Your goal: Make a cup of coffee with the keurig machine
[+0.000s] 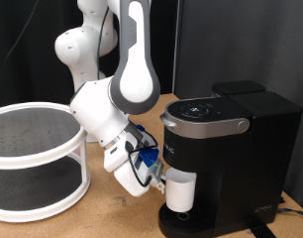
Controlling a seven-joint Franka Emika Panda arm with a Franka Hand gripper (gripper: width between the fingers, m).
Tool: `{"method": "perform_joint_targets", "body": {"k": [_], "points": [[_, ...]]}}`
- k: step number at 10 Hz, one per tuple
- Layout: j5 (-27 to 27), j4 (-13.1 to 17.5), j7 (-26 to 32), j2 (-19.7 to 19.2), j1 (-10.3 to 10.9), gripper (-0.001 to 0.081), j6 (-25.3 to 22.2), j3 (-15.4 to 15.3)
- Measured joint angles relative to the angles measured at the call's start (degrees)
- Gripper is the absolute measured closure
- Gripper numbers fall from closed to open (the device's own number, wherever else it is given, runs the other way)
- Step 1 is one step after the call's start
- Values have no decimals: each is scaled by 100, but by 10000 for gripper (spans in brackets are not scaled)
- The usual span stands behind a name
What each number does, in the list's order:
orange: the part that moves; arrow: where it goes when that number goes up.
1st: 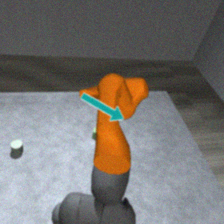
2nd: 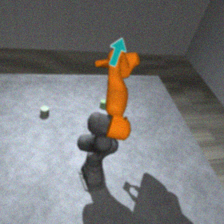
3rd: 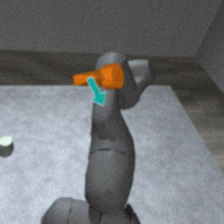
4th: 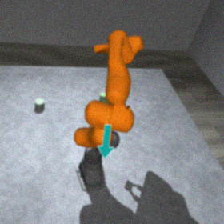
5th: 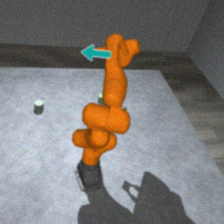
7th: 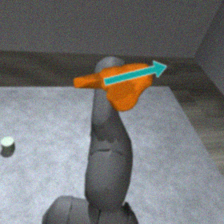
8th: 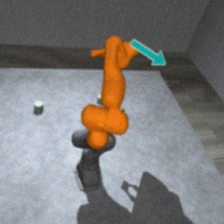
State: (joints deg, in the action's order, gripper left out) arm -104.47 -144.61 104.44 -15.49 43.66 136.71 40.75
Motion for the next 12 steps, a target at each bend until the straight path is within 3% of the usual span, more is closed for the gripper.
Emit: {"method": "perform_joint_targets", "body": {"k": [5, 10, 12], "points": [[-327, 238, 35, -430, -2, 746, -14, -102], [-400, 352, 36, -615, -27, 746, -173, -106], [-401, 356, 36, -640, -46, 419, -206, -104]]}}
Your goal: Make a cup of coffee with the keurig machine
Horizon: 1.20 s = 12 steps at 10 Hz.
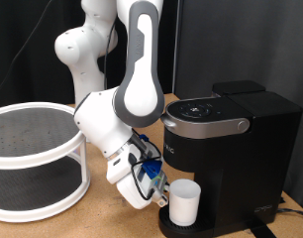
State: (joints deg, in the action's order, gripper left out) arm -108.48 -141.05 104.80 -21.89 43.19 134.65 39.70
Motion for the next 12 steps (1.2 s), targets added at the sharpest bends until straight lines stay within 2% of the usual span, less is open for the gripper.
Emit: {"method": "perform_joint_targets", "body": {"k": [1, 2, 3, 4, 5, 7, 10, 11, 12], "points": [[21, -8, -6, -5, -8, 284, -6, 12], [74, -28, -22, -5, -23, 284, -6, 30], [229, -69, -92, -1, -39, 111, -5, 78], [509, -121, -225, 22, -57, 111, -14, 145], [818, -190, -363, 93, -89, 22, -84, 230], [1369, -341, -524, 318, -188, 6, -360, 456], [2116, -532, -741, 851, -293, 6, -578, 831], [2233, -654, -743, 1104, -299, 6, -578, 904], [2232, -654, -743, 1096, -298, 6, -566, 897]]}}
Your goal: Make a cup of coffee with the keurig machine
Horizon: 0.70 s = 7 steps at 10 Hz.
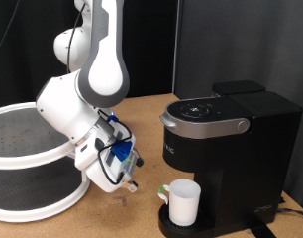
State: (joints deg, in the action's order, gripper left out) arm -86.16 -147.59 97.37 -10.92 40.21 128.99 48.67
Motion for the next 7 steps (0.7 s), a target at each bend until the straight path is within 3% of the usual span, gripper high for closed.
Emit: {"method": "perform_joint_targets", "body": {"k": [3, 7], "points": [[41, -30, -114, 181, -4, 6, -94, 59], [599, -122, -481, 1108, -234, 6, -815, 377]]}}
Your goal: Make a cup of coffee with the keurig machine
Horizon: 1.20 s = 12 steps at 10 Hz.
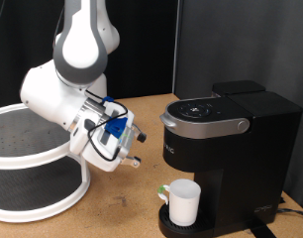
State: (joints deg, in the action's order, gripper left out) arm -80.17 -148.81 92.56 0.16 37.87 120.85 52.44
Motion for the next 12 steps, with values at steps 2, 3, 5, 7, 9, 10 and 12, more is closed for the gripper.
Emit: {"method": "perform_joint_targets", "body": {"k": [2, 3, 5, 7, 9, 10, 12], "points": [[158, -12, -80, 489, -142, 6, -84, 37], [229, -19, -134, 722, -194, 6, -81, 36], [657, -17, -339, 1190, -300, 6, 59, -56], [1171, -12, -740, 1663, -435, 6, 392, -323], [2036, 49, -1648, 2042, -657, 6, 488, -693], [2457, 107, -2150, 2186, -760, 6, 445, -857], [2801, 253, -2982, 2405, -892, 6, 116, -995]]}}
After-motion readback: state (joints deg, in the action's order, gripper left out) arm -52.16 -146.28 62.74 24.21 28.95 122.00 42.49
